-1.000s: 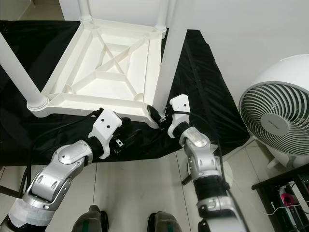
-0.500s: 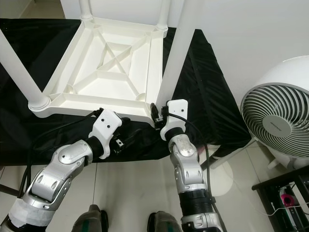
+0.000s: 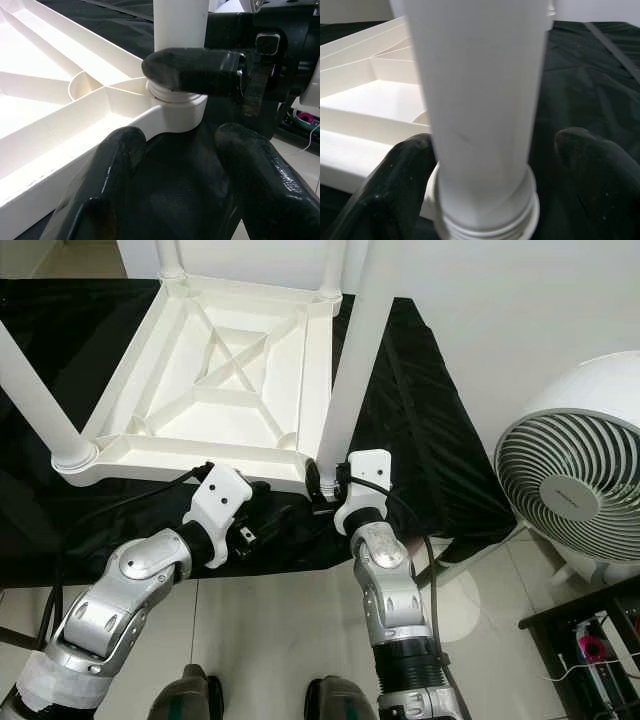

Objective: Building children table

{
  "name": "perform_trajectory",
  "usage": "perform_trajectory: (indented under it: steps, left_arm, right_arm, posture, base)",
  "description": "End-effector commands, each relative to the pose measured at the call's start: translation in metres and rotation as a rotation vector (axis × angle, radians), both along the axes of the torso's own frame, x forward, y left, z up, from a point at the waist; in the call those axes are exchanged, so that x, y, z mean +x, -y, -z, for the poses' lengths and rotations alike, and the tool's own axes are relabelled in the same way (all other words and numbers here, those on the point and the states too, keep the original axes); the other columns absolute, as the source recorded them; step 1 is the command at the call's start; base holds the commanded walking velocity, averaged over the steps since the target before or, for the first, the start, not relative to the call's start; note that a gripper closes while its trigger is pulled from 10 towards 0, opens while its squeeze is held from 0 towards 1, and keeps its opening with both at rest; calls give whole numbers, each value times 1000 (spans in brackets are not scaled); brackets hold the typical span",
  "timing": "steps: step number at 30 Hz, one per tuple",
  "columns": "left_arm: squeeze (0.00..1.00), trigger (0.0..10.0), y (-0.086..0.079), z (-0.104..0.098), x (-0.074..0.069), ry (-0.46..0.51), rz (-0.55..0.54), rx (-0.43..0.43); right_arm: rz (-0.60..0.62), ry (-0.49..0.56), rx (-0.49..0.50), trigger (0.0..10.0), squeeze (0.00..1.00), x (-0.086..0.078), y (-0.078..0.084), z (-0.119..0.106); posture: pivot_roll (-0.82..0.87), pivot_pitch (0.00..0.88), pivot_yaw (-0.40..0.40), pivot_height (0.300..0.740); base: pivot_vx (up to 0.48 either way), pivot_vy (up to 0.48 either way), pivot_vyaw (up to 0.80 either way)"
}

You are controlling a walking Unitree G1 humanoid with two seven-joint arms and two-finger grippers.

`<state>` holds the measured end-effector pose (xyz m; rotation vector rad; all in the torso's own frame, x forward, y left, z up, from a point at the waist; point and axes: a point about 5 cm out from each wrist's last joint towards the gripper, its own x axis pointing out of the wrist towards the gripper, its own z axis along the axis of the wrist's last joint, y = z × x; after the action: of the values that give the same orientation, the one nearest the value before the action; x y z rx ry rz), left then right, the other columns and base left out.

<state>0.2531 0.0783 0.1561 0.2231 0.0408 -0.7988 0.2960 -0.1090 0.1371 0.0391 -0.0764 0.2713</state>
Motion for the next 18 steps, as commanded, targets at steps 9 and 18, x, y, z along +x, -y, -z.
perform_trajectory:
  steps: [9, 18]
  left_arm:
    - [0, 10000, -2, 2, -2, -11, -11, 13]
    - [0, 10000, -5, 0, -1, -9, 0, 26]
  right_arm:
    - [-158, -14, -51, 10000, 0, 7, 10, 0]
    - [-411, 39, -163, 10000, 0, 18, 15, -9]
  posture:
    - [-12, 73, -54, 740]
    - [9, 74, -33, 740]
  base:
    - [0, 0, 0]
    - [0, 0, 0]
